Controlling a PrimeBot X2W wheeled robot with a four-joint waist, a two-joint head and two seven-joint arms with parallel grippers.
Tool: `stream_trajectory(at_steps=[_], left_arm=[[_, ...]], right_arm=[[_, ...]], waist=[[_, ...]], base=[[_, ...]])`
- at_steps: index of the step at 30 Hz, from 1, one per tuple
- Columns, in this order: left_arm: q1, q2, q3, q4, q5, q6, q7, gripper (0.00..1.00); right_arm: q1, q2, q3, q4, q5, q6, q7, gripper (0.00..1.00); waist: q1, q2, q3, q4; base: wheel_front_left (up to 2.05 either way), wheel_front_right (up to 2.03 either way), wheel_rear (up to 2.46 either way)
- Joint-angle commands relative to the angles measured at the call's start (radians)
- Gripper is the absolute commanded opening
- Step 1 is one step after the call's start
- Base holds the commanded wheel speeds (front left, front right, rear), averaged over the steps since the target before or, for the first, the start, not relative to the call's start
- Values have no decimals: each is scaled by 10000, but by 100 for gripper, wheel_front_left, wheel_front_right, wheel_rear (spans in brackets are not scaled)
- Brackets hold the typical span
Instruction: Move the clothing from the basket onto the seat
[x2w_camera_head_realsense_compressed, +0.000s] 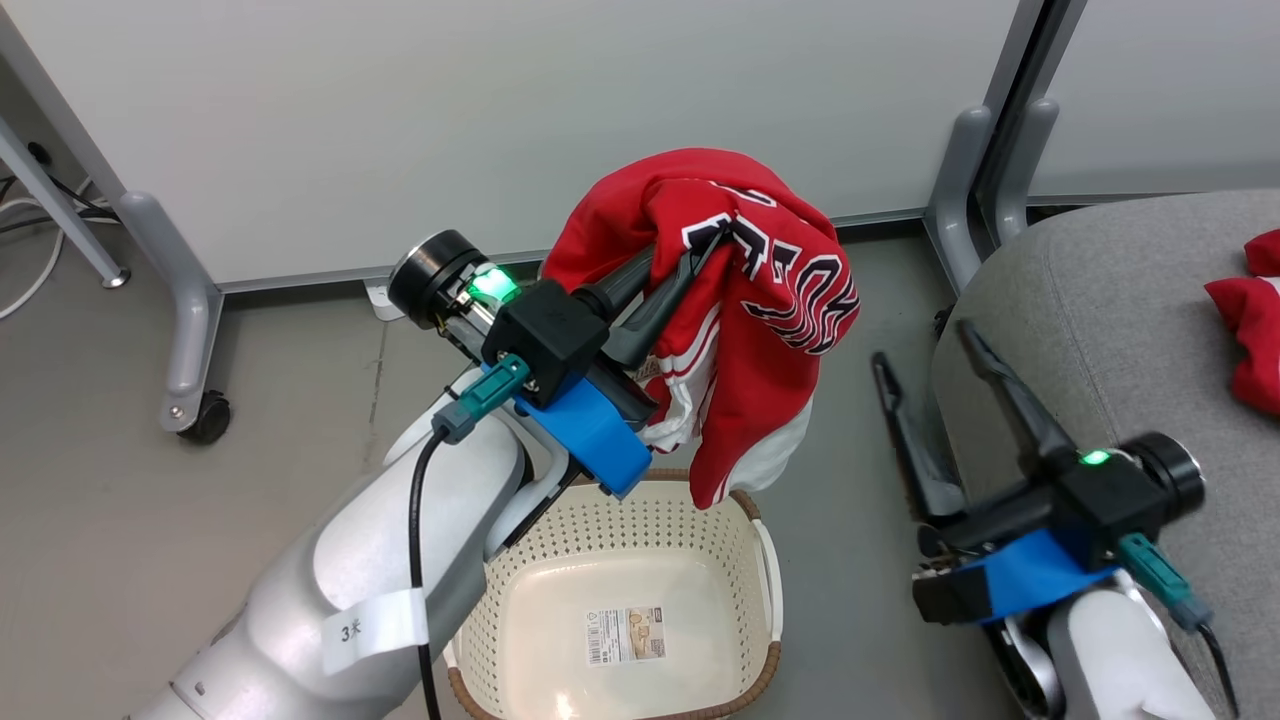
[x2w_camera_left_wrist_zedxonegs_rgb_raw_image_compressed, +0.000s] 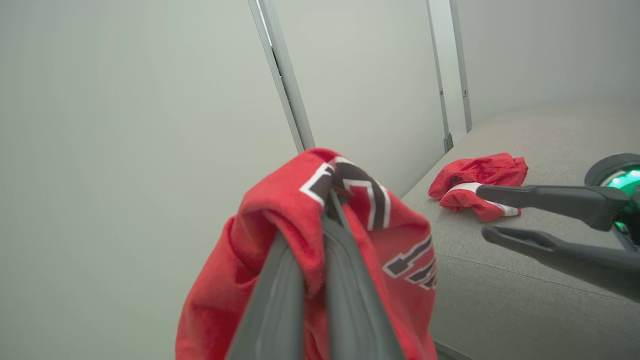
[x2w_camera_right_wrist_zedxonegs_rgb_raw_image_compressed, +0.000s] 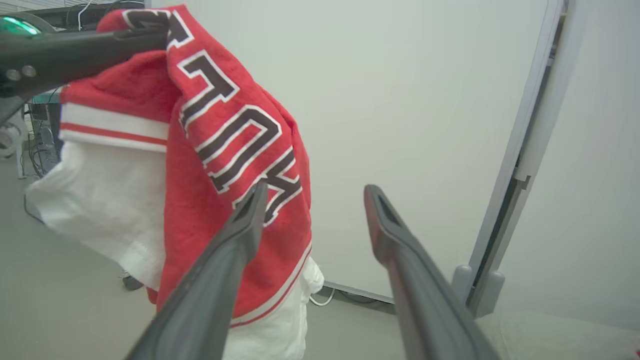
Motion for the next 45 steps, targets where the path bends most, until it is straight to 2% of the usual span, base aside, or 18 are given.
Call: stream_trajectory(at_steps=[1,5,11,22,29,30,31,45], left_arm=[[-186,23,-19,-13,15,22,-48,0],[-230,-10,-65,-10,47,23,-49,0],[-396,-102,-165,-26,87,9,-48,0],[-584,-312,-537,-59,169,-29,-51,0],[-708,-407,-688,-113,167,-49,-52,0],[-717,-413,-695,-125,165,-51,-52,0],[-721,-423,-702,-130,159,-53,-52,0],[-619,-362,-655,-140,146,-69,-51,0]], right_arm=[[-154,-93,95,-19,-27,1,-34,100],[-806,-318,926,57,61,1,-34,100],[-1689,-393,1654,428,192,1,-32,100],[-3152,-458,2211,1771,-590,1,-34,100],[-3813,-355,2211,3176,-1054,1,-32,100],[-3875,-305,2176,3333,-977,1,-34,46],[-3927,-271,2166,3439,-918,1,-32,0],[-3860,-156,2225,3566,-517,1,-34,0]], waist=[[0,0,24,0],[0,0,163,34],[0,0,365,158],[0,0,686,354],[0,0,804,427],[0,0,805,435],[0,0,804,443],[0,0,768,416]], base=[[0,0,0],[0,0,0],[0,0,0],[0,0,0],[0,0,0],[0,0,0],[0,0,0],[0,0,0]])
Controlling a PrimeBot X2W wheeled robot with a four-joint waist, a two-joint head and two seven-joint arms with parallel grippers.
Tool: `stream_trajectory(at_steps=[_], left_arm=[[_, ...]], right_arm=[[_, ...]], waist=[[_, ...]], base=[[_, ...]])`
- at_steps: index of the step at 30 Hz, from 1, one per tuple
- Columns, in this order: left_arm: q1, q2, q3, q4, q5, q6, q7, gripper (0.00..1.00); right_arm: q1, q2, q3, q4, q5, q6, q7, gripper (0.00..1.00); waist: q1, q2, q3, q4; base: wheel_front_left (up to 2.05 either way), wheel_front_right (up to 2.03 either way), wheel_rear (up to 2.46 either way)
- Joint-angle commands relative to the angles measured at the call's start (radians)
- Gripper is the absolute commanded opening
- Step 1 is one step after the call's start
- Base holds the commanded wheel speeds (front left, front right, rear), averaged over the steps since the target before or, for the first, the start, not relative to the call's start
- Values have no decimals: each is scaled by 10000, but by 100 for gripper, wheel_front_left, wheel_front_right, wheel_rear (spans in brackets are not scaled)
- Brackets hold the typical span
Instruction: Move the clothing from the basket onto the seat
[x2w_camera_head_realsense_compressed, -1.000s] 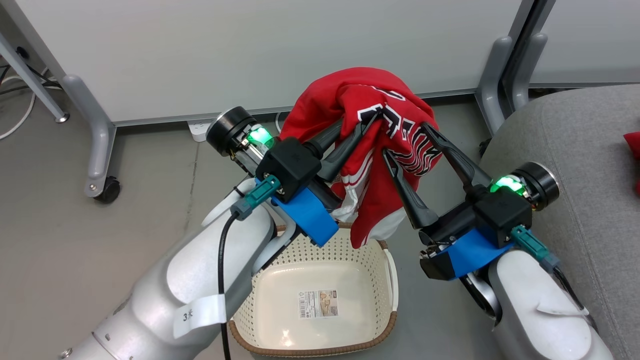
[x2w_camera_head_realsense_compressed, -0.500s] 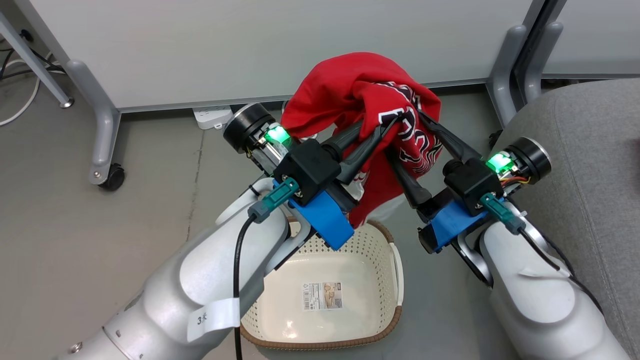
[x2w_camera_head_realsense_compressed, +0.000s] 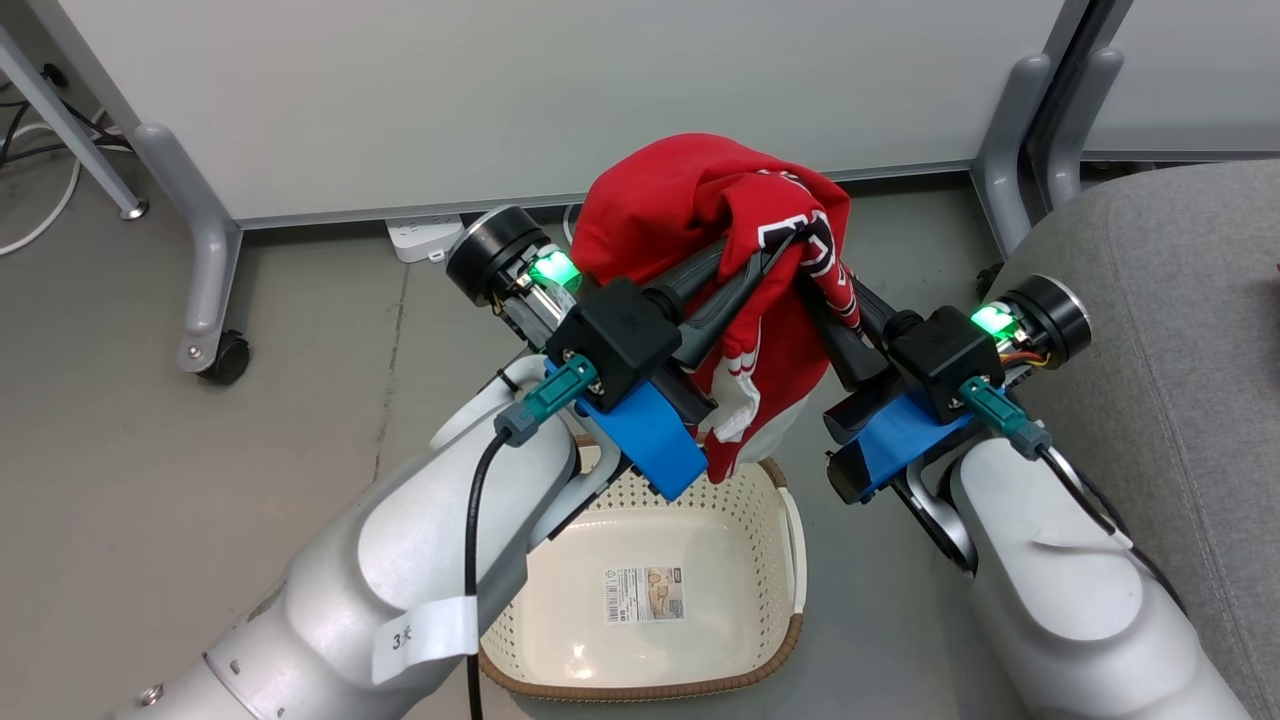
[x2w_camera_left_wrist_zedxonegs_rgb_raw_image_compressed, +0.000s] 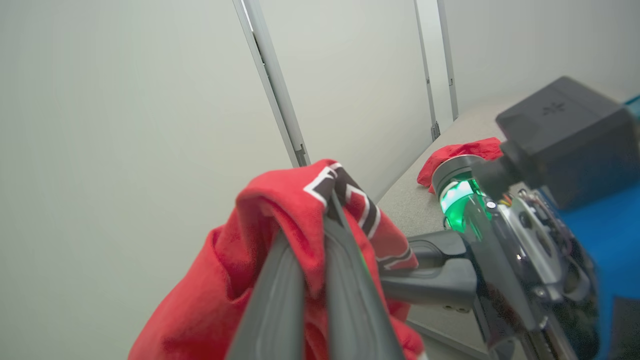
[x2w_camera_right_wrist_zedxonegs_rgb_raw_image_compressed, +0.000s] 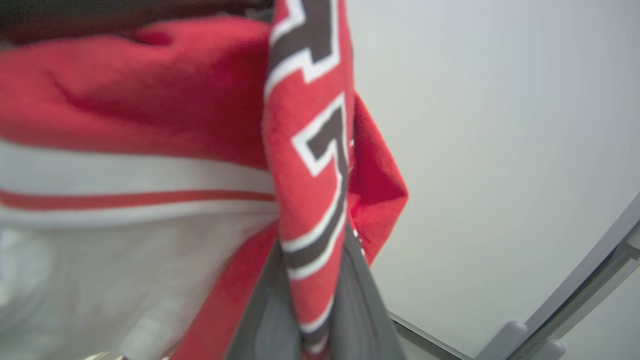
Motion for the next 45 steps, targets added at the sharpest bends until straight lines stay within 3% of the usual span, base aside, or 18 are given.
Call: stream_trajectory(at_steps=[1,13,14,15,29,45], left_arm=[[-43,23,31,-37,-15,-66,-49,0],[14,44,56,51,-33,-39,-49,0],[37,31,74,81,-56,-5,-48,85],[50,22,59,124,-58,19,-47,100],[133,198,-11,104,19,135,-47,100],[29,674,-258,-182,144,194,119,100]], right_arm=[[-12,11,1,-11,60,1,-34,0],[93,39,-134,-99,248,1,-34,0],[112,45,-178,-118,265,1,-34,0],[142,59,-252,-155,306,1,-34,0],[595,159,-1253,-800,466,1,-35,0],[1066,532,-3057,-2145,432,1,-35,0]], waist=[[-1,0,10,-5],[-1,0,21,-12],[-1,0,23,-17],[-1,0,25,-19],[-1,0,416,-310],[-1,0,1432,-1772]], base=[[0,0,0],[0,0,0],[0,0,0],[0,0,0],[0,0,0],[0,0,0]])
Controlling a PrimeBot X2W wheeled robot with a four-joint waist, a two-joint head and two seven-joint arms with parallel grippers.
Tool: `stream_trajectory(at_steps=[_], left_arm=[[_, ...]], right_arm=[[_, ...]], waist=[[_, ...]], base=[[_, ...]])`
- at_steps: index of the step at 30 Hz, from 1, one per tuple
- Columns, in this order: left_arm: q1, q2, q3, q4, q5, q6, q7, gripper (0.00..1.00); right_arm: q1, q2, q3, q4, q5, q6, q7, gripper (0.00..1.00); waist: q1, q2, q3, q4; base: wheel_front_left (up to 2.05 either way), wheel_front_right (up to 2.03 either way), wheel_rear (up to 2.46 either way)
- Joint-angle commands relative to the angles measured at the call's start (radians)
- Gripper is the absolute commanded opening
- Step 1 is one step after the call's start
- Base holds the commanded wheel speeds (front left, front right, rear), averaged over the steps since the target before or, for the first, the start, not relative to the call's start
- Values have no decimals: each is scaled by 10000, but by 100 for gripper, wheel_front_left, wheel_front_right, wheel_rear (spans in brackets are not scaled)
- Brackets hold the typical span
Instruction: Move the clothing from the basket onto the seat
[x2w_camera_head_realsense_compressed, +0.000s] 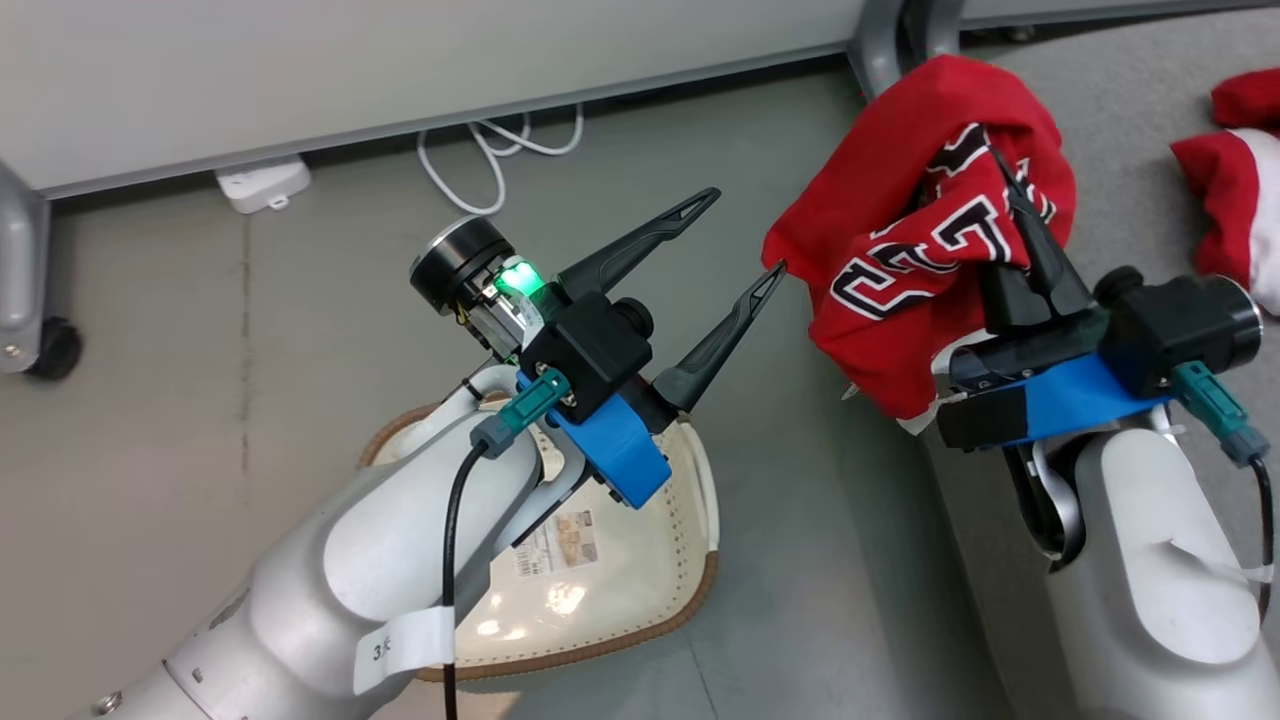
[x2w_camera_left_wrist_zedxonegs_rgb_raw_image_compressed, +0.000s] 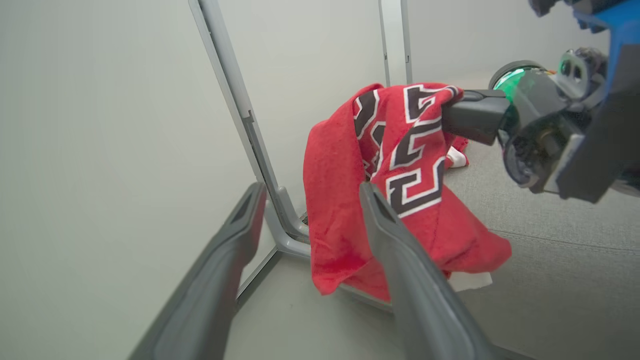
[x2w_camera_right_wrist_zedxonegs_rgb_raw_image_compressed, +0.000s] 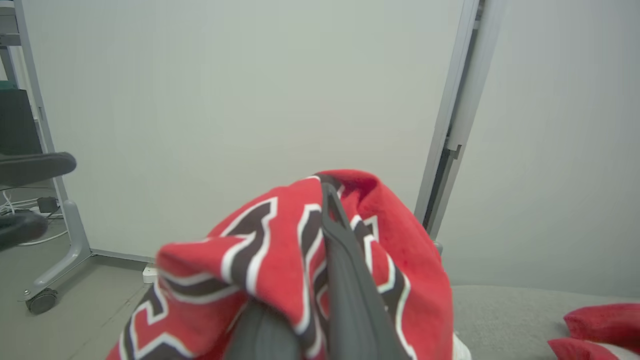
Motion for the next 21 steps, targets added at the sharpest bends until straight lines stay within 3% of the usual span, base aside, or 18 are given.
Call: stream_trajectory(at_steps=[1,21], left_arm=[[-63,84,-23,-66,52,25,27,100],[-125,322,-695,-334,183,-44,250,100]], right_arm=[[158,60,-119,-131,-45,1,-34,0],[1511,311,-1847,-1162,214,1,-35,0]], waist=[[-1,0,277,-381],[-1,0,890,-2475]], base=[[0,0,0],[0,0,0]])
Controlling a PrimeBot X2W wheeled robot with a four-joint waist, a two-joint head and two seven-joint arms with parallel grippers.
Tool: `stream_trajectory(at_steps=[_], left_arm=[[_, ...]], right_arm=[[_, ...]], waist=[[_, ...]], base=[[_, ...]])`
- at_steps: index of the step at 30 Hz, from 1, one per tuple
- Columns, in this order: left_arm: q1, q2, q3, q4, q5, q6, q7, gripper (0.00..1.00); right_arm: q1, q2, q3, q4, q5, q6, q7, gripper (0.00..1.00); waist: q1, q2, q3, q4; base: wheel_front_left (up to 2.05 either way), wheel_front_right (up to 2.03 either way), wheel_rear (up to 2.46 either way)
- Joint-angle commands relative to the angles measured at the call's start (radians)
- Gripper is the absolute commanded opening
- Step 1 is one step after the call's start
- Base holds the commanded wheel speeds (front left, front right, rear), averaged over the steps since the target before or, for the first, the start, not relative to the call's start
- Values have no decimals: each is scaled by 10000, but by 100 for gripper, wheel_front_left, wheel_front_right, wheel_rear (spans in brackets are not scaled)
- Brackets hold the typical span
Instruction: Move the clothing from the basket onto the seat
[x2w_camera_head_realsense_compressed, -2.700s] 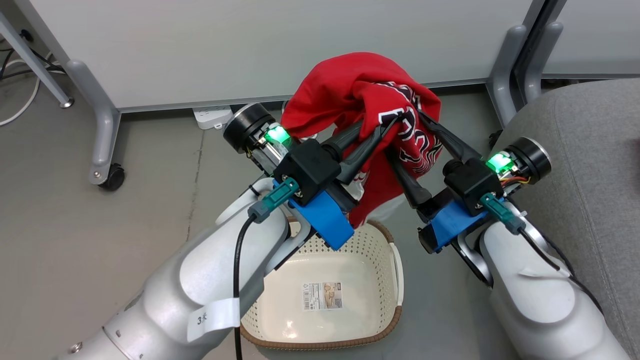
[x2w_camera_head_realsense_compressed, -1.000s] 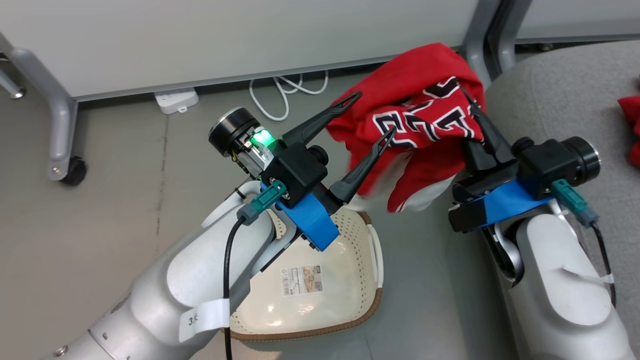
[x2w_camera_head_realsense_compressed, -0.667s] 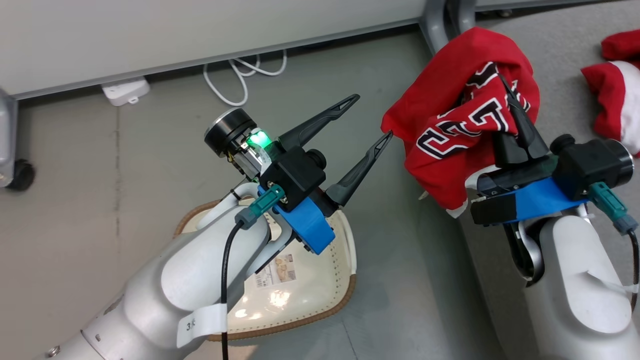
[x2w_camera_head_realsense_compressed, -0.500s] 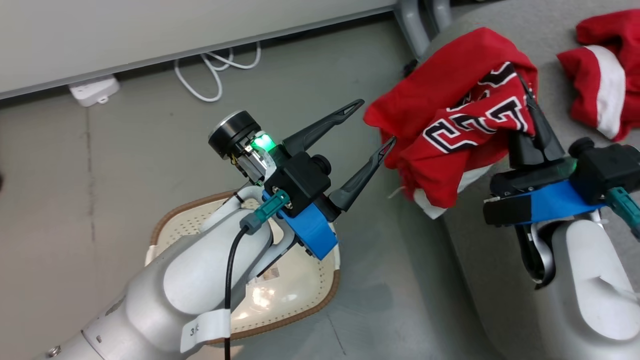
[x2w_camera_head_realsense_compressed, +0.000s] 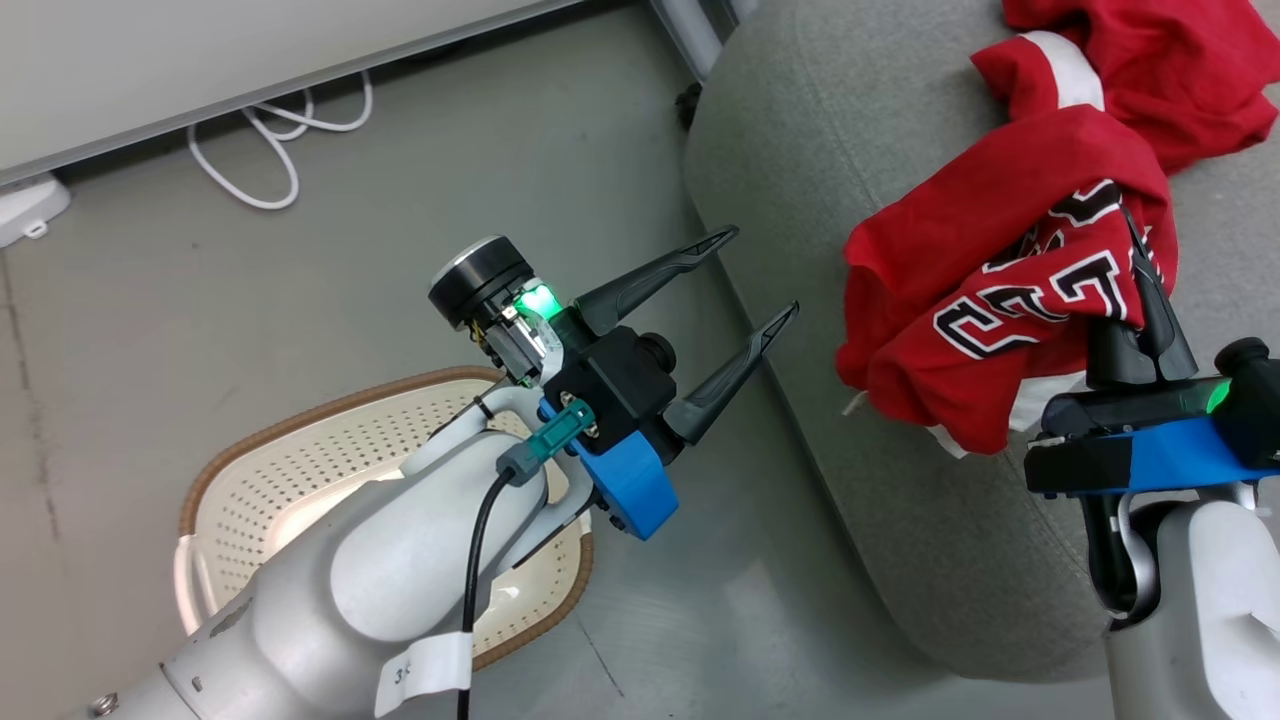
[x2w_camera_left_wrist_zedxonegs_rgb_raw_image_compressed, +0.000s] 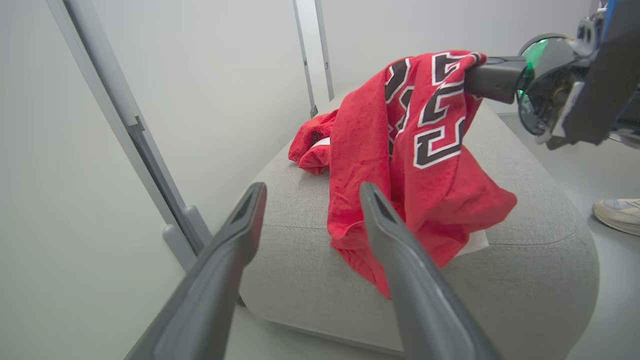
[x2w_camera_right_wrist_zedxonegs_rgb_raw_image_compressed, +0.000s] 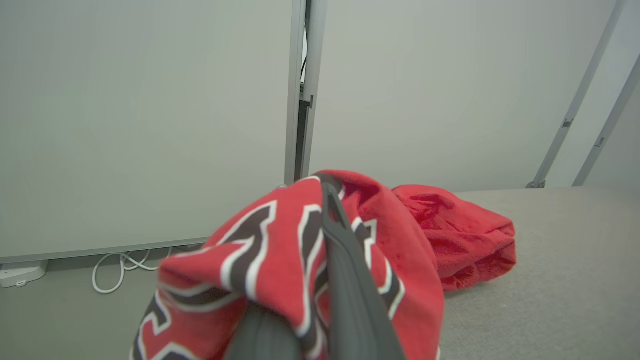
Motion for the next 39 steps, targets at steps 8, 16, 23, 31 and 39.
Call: stream_trajectory(at_steps=[8,16,23,31,39], left_arm=[[-174,54,-239,-92,17,-55,126,100],[-193,-32,-367,-37,-54,-49,79,100],[-276,48,-334,-132,-32,36,-2,100],[-575,244,-312,-384,97,95,118,100],[-1198,498,-386,-834,329,51,459,100]], right_arm=[[395,48,-260,-94,514,1,-37,0],[516,49,-377,-85,621,1,-37,0],[-292,47,-514,-366,414,1,-37,0],[-2251,-21,-918,-744,46,1,-37,0],[-5155,-1179,-2350,-392,-1,1,-37,0]], waist=[[0,-1,248,-587],[0,-1,211,-606],[0,-1,382,-537],[0,-1,1140,-452],[0,-1,2466,-51]], base=[[0,0,0],[0,0,0],[0,0,0],[0,0,0],[0,0,0]])
